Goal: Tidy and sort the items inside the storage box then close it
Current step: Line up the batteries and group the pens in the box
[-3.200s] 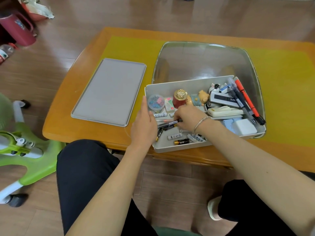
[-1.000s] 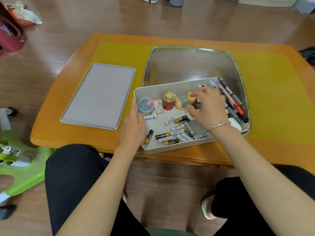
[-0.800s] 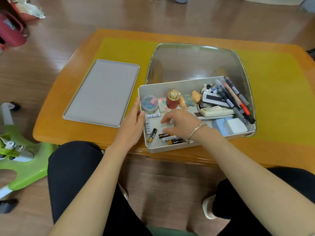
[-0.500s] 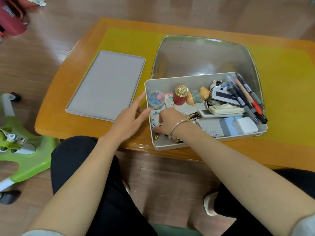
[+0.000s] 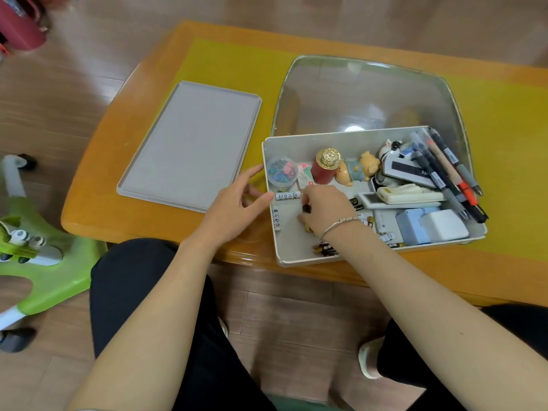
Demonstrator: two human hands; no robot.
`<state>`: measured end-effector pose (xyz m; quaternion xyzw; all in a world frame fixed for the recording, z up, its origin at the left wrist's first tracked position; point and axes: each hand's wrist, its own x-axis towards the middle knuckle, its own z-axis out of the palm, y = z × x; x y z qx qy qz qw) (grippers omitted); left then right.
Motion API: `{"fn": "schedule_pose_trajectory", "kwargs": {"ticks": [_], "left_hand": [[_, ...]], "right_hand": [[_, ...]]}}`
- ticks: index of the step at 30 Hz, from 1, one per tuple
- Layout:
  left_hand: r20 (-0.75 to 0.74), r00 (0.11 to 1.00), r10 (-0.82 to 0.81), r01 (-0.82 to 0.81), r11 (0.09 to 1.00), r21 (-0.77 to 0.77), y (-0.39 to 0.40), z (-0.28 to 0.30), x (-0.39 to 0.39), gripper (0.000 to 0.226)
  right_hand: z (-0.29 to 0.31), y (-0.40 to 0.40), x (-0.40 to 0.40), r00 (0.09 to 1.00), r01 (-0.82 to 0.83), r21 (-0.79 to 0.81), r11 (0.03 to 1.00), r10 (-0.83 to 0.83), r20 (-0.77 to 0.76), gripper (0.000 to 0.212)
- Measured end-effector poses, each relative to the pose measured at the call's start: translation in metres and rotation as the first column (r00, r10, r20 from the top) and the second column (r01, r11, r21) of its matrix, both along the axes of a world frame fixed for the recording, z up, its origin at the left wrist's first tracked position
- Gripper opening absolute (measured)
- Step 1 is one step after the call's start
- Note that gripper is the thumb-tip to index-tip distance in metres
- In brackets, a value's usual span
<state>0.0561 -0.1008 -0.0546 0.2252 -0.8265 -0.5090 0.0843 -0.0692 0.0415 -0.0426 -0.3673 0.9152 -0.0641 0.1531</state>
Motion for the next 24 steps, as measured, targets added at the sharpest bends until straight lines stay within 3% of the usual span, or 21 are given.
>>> {"fn": "schedule_pose_trajectory", "kwargs": {"ticks": [3,6,11,16,20,24], "left_hand": [[-0.020,1.000,0.023,-0.023,1.000,0.002,-0.001,-0.002,-0.001,0.059],[-0.034,0.999,0.033,-0.033,0.999,-0.008,-0.001,-0.003,-0.003,0.056],[-0.038,0.999,0.031,-0.030,1.000,0.007,-0.002,-0.004,-0.003,0.056],[-0.058,0.998,0.038,-0.036,0.998,0.043,-0.001,-0.006,-0.004,0.055],[-0.076,0.996,0.040,-0.036,0.997,0.061,0.000,-0.006,-0.004,0.053],[-0.076,0.996,0.047,-0.045,0.999,0.030,-0.002,-0.007,-0.006,0.053]], "right_hand": [[0.001,-0.005,0.004,1.000,-0.011,-0.110,0.994,0.009,-0.017,0.027],[0.003,-0.013,0.015,0.997,-0.011,-0.229,0.973,0.029,0.078,0.033],[0.001,-0.025,0.023,0.974,-0.110,-0.091,0.990,0.125,0.189,0.035],[-0.002,-0.018,0.026,0.965,-0.174,-0.024,0.984,0.175,0.195,0.030],[0.001,-0.010,0.022,0.971,-0.139,-0.035,0.990,0.143,0.194,0.020],[0.006,-0.006,0.018,0.929,-0.102,0.003,0.995,0.094,0.357,0.018]]}}
